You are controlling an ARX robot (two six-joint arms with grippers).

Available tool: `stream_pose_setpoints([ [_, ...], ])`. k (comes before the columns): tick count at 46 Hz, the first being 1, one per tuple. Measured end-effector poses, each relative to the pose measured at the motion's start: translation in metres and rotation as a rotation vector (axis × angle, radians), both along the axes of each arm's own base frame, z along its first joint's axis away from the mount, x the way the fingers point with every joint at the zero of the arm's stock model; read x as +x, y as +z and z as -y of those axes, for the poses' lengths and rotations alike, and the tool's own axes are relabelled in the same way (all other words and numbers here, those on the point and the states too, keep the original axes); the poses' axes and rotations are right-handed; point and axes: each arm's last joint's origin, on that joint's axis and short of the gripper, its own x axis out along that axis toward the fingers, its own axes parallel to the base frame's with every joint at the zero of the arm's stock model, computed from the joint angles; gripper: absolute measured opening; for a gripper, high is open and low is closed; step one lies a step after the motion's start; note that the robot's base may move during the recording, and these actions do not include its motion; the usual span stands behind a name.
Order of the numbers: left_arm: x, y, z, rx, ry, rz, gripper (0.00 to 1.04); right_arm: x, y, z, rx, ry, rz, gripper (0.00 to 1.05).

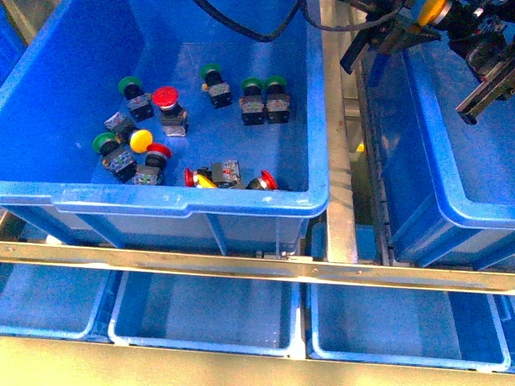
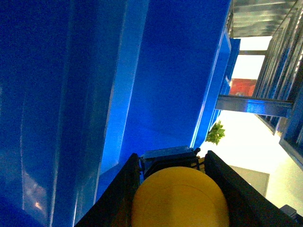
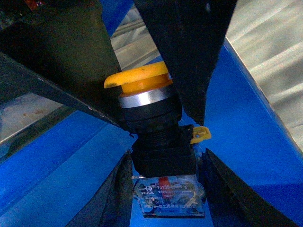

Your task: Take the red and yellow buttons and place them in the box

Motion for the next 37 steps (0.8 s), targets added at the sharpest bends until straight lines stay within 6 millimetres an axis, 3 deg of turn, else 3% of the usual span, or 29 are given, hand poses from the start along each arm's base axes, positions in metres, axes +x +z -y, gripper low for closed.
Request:
stream_pose_setpoints([
  [7,0.000,0.000,0.000,0.000,0.002,0.001,0.34,0.000,0.000,0.001,0.000,-0.002,0.000,0.34],
  [19,0.005,-0.001,-0.009,0.008,-0.004,0.056,0.80,-0.002,-0.004,0.007,-0.002,-0.020,-0.021,0.34],
  [26,0.007,0.004,-0.020,0.016,0.006,0.082,0.98,-0.004,-0.006,0.011,-0.002,-0.032,-0.035,0.34],
  [37,0.007,0.009,-0.046,0.051,0.042,0.128,0.97,-0.007,-0.010,0.016,-0.003,-0.044,-0.048,0.34],
])
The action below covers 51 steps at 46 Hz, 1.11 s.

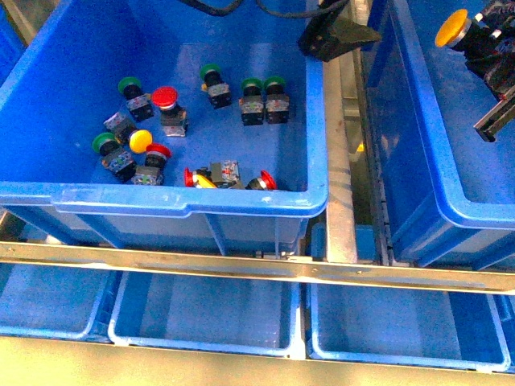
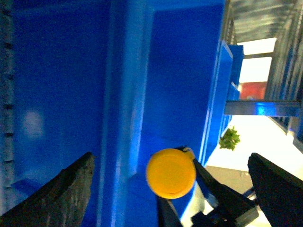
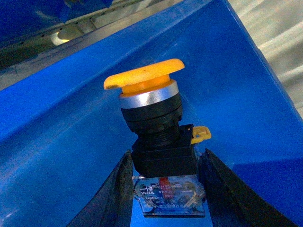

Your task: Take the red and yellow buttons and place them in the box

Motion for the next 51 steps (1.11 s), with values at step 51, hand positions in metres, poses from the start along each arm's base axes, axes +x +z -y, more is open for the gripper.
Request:
stream_pose_setpoints([
  [51,-0.051,-0.019,-0.137,0.410,0.235,0.177,0.96,-0.009,0.013,-0.002,-0.024,-0.017,-0.003,0.34],
])
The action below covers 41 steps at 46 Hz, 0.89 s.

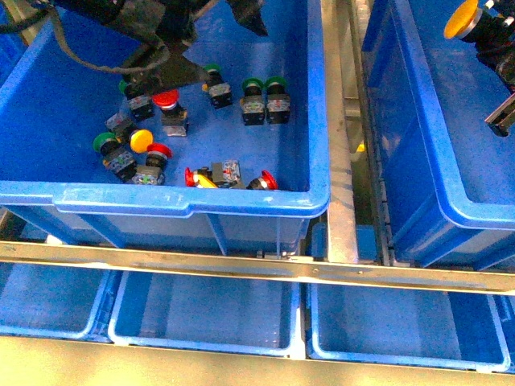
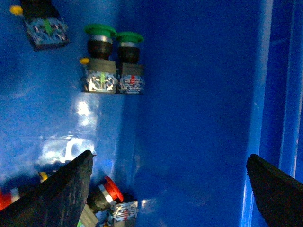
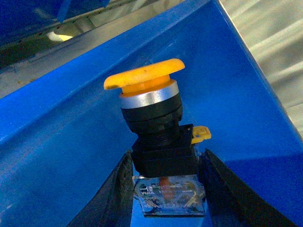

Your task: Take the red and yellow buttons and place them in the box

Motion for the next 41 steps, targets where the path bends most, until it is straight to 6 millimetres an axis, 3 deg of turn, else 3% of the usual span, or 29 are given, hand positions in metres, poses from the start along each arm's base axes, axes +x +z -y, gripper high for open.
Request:
stream_pose_setpoints([
  [10,-0.019,0.014,-0.018,0.095,0.008,0.084,0.96,-0.009,0.010,-0.001,0.010,-0.032,0.007,0.34],
  [19,-0.038,0.006,-0.042,0.180,0.075,0.085,0.96,-0.022,0.024,-0.002,0.073,-0.096,0.012,0.34],
  [22,-0.046,-0.003,-0.052,0.364,0.260,0.362,0.85,-0.029,0.029,-0.002,0.094,-0.103,0.007,0.34],
  [30,-0.095,-0.001,-0.083,0.513,0.476,0.682,0.61,-0.038,0.036,-0.003,0.142,-0.119,-0.010,0.34],
  [36,-0.128,0.017,-0.098,0.523,0.521,0.801,0.43,-0.043,0.042,-0.001,0.170,-0.152,-0.021,0.34],
  [41,-0.152,0.016,-0.104,0.542,0.517,0.801,0.27,-0.046,0.045,0.000,0.184,-0.161,-0.033,0.34],
])
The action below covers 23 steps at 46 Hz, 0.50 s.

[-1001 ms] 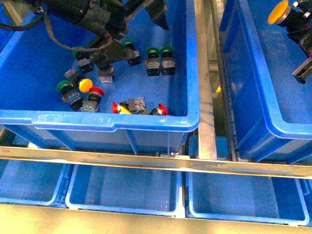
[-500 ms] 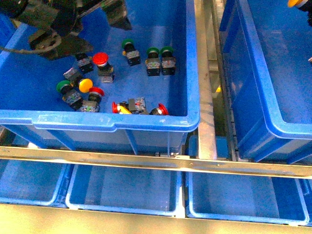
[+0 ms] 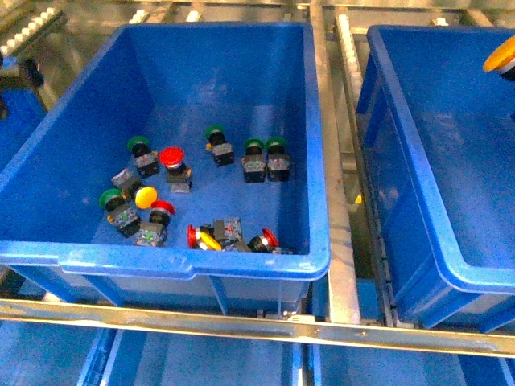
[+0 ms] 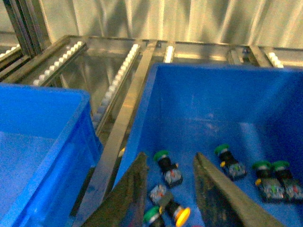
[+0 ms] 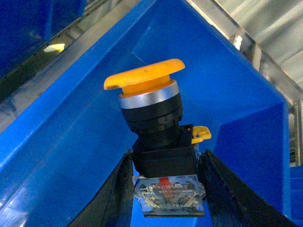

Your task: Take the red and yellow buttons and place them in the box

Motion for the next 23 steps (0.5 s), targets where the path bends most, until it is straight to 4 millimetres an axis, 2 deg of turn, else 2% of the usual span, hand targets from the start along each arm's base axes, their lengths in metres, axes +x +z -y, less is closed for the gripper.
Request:
stream_pose_setpoints([
  [8,-0.036,-0.007,-0.007,0.016,-0.016,-0.032,0.02,0.000,0.000,0.000,0.008,-0.008,-0.018,0.34],
  [18,-0.072,-0.005,-0.022,0.017,-0.011,-0.023,0.02,0.003,0.013,-0.001,0.013,-0.022,0.014,0.34],
  [23,-0.086,-0.006,-0.027,0.019,-0.006,-0.033,0.02,0.003,0.013,-0.002,0.011,-0.029,0.010,0.34],
])
